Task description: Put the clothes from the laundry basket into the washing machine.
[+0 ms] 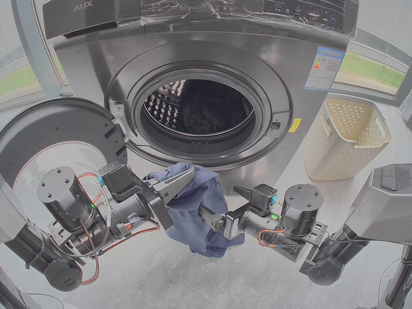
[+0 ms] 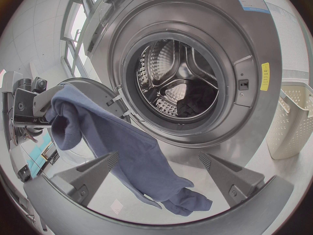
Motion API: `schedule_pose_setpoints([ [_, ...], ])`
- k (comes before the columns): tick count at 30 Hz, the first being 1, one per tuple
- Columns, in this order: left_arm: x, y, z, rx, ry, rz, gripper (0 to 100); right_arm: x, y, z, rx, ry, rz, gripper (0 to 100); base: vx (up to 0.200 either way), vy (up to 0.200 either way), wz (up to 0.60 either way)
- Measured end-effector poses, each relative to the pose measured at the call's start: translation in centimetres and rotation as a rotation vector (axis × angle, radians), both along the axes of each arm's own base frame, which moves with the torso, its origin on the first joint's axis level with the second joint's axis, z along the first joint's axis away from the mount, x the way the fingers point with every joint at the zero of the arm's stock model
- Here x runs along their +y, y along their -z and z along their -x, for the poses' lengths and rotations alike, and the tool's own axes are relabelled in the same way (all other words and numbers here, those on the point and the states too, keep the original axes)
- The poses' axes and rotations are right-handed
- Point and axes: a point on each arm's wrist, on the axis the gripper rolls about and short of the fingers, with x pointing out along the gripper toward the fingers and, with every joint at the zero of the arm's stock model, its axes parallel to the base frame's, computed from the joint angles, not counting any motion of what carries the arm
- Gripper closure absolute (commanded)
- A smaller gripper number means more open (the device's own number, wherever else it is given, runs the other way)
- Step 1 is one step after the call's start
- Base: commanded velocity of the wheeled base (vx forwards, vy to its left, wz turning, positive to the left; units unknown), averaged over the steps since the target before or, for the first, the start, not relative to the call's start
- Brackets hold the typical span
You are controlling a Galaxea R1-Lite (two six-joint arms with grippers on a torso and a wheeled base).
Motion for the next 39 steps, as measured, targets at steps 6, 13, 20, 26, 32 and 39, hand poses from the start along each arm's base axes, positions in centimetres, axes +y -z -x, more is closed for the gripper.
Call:
schedule_pose_setpoints([
  [6, -0.1, 0.0, 0.1, -0.001, 0.005, 0.000, 100, 1.0, 0.1, -1.1, -0.022, 0.002, -0.015, 0, 0.000, 0.000, 0.00],
  [13, -0.1, -0.1, 0.2, -0.002, 0.012, 0.000, 100, 0.4, 0.1, -3.2, -0.048, 0.050, -0.023, 0, 0.000, 0.000, 0.00],
  [20, -0.1, 0.0, 0.3, -0.001, 0.013, -0.001, 100, 0.7, -0.3, -3.8, -0.070, 0.032, -0.038, 0, 0.000, 0.000, 0.00],
  [26, -0.1, 0.0, 0.3, 0.000, 0.013, -0.001, 100, 1.6, -0.5, -3.7, -0.114, -0.012, -0.052, 100, 0.000, 0.000, 0.00],
  [32, 0.0, 0.0, 0.1, -0.002, 0.006, 0.000, 100, 1.9, -0.5, -3.8, -0.129, -0.018, -0.060, 100, 0.000, 0.000, 0.00],
  [39, -0.1, 0.1, -0.1, 0.005, 0.002, 0.001, 100, 1.4, -1.4, -3.1, -0.137, -0.018, -0.067, 100, 0.000, 0.000, 0.00],
])
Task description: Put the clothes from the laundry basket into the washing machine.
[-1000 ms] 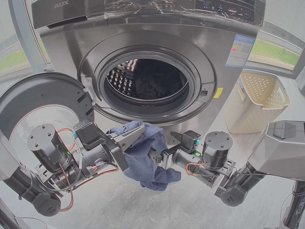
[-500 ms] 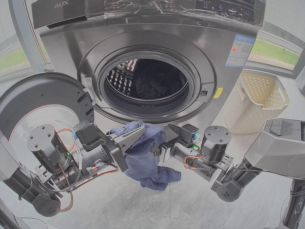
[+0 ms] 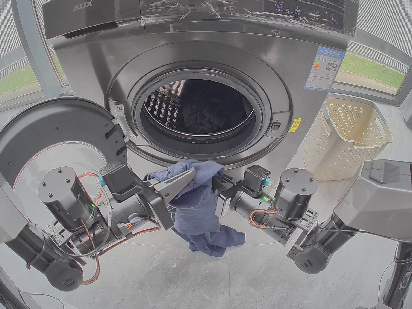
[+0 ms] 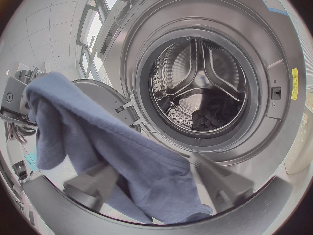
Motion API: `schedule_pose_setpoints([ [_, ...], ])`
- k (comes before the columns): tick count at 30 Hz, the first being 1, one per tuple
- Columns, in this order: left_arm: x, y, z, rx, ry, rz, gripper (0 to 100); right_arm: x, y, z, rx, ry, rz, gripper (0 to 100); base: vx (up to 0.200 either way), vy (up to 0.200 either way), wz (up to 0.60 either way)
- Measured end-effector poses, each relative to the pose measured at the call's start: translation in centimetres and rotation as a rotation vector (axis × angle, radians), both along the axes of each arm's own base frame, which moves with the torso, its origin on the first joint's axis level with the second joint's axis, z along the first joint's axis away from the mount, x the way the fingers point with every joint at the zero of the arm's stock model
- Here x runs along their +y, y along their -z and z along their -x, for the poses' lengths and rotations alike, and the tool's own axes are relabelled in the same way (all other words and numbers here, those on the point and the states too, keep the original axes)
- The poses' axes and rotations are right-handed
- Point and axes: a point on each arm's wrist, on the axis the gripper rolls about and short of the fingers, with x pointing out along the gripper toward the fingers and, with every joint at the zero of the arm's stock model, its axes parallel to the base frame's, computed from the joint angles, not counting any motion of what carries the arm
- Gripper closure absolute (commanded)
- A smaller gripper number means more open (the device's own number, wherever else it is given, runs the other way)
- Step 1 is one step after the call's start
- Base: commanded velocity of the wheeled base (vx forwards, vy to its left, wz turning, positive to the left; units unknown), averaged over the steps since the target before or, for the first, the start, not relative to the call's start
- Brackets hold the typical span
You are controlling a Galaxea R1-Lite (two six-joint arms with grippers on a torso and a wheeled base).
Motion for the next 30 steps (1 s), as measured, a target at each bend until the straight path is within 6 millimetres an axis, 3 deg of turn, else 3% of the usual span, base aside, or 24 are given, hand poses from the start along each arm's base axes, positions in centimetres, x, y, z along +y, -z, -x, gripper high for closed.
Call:
schedule_pose_setpoints([
  [3, 0.0, 0.0, -0.1, 0.005, 0.000, 0.003, 100, -0.1, -0.7, 0.8, -0.006, -0.010, -0.006, 100, 0.000, 0.000, 0.00],
  [4, -0.1, 0.0, -0.1, 0.005, 0.003, 0.004, 0, -0.2, -0.9, 1.1, -0.006, -0.013, -0.007, 100, 0.000, 0.000, 0.00],
  [13, -0.1, 0.4, -0.5, 0.018, -0.008, 0.000, 0, -1.3, -2.9, 3.2, -0.023, -0.025, -0.026, 100, 0.000, 0.000, 0.00],
  [21, 0.1, 2.3, -1.2, 0.078, -0.036, -0.048, 0, -3.3, -4.8, 4.6, -0.045, -0.014, -0.049, 100, 0.000, 0.000, 0.00],
  [30, 0.3, 4.6, -1.5, 0.137, -0.046, -0.113, 0, -4.0, -6.4, 5.1, -0.078, -0.012, -0.078, 100, 0.000, 0.000, 0.00],
])
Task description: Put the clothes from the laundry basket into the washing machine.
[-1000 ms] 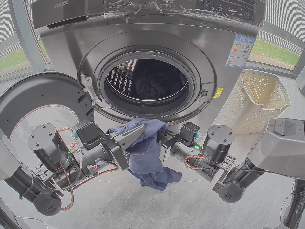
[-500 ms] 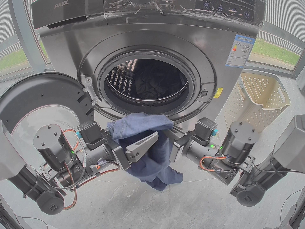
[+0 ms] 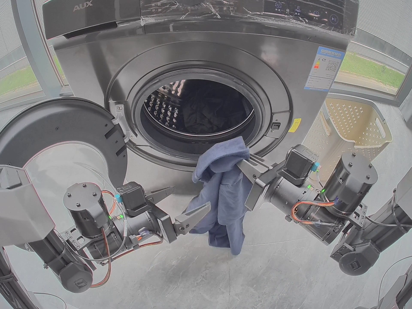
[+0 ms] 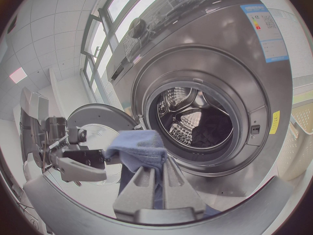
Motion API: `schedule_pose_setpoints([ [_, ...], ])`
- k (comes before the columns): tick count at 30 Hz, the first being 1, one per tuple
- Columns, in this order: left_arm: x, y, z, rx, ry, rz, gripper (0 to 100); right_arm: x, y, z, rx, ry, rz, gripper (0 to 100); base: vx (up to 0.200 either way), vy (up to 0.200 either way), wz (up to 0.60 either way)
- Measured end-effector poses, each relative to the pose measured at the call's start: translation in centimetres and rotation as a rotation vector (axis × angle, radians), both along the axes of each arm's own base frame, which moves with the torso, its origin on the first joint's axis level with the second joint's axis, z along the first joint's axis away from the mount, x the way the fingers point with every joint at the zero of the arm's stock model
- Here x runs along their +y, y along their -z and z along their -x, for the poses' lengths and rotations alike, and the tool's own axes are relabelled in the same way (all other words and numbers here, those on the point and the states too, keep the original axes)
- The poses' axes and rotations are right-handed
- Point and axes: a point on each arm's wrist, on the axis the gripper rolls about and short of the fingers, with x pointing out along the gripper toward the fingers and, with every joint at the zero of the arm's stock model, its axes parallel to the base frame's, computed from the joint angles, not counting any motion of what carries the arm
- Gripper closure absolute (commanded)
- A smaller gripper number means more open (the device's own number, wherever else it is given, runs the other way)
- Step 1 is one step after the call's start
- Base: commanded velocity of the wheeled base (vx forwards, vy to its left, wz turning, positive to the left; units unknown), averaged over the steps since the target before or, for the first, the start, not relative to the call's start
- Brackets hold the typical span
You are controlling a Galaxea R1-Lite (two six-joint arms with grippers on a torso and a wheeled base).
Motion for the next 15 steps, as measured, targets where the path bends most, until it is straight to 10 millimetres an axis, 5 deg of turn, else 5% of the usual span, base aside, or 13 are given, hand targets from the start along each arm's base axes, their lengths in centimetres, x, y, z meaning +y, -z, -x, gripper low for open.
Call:
schedule_pose_setpoints([
  [15, 1.6, 4.5, -2.6, 0.100, -0.085, -0.109, 0, -1.5, -1.1, 1.2, -0.018, 0.002, -0.017, 100, 0.000, 0.000, 0.00],
])
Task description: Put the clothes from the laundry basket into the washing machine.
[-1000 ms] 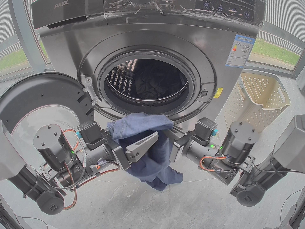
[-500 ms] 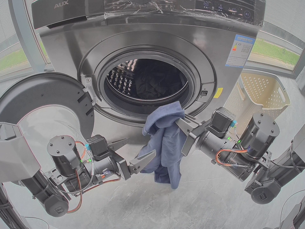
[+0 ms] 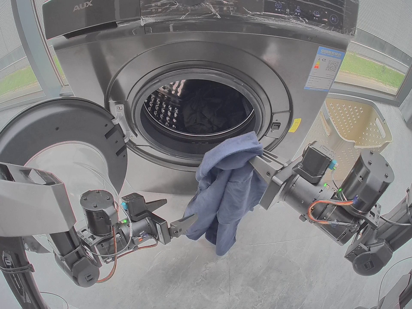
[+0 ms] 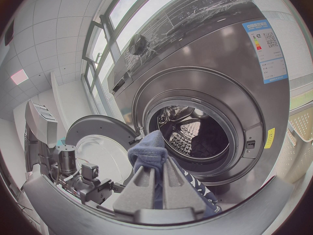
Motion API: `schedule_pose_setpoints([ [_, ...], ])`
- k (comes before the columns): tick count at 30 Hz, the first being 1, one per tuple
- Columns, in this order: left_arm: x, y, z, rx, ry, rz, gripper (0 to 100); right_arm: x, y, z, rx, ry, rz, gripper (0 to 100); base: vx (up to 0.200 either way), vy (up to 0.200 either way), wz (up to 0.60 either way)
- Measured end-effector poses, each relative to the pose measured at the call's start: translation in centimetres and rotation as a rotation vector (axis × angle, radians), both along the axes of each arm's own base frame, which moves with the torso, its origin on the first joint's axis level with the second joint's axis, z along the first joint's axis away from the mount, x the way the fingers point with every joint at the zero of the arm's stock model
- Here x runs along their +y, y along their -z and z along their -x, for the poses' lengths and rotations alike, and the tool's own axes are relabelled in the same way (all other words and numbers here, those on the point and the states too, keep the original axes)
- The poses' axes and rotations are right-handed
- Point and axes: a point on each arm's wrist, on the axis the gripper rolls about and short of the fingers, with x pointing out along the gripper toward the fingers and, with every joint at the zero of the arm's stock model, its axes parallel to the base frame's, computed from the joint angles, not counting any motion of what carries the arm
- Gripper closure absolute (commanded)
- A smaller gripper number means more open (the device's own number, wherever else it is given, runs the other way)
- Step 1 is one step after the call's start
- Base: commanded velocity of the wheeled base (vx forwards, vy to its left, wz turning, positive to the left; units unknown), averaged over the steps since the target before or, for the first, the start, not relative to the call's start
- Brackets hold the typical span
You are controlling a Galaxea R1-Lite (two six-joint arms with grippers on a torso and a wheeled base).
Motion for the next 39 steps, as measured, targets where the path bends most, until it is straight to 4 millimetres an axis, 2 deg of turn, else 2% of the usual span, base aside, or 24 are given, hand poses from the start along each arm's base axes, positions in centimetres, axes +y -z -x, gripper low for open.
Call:
schedule_pose_setpoints([
  [6, 0.5, 1.4, -1.5, 0.008, -0.031, -0.034, 0, -1.2, -0.3, 1.0, -0.002, -0.007, 0.001, 100, 0.000, 0.000, 0.00],
  [11, 0.2, 2.9, -3.2, 0.008, -0.043, -0.055, 0, -1.7, -0.6, 1.3, -0.014, -0.010, -0.006, 100, 0.000, 0.000, 0.00],
  [21, -1.8, 5.7, -6.5, -0.011, -0.016, -0.045, 0, -1.0, -1.3, 1.0, -0.036, -0.024, -0.024, 100, 0.000, 0.000, 0.00],
  [26, -2.5, 6.5, -7.1, -0.012, 0.023, -0.038, 0, -0.6, -1.1, 0.6, -0.035, -0.025, -0.023, 100, 0.000, 0.000, 0.00],
  [34, -3.6, 6.6, -8.3, -0.051, 0.039, -0.018, 0, -0.2, -0.8, 0.4, -0.029, -0.029, -0.017, 100, 0.000, 0.000, 0.00],
  [39, -4.4, 6.8, -8.1, -0.052, 0.062, -0.018, 0, -0.2, -0.6, 0.2, -0.027, -0.027, -0.013, 100, 0.000, 0.000, 0.00],
])
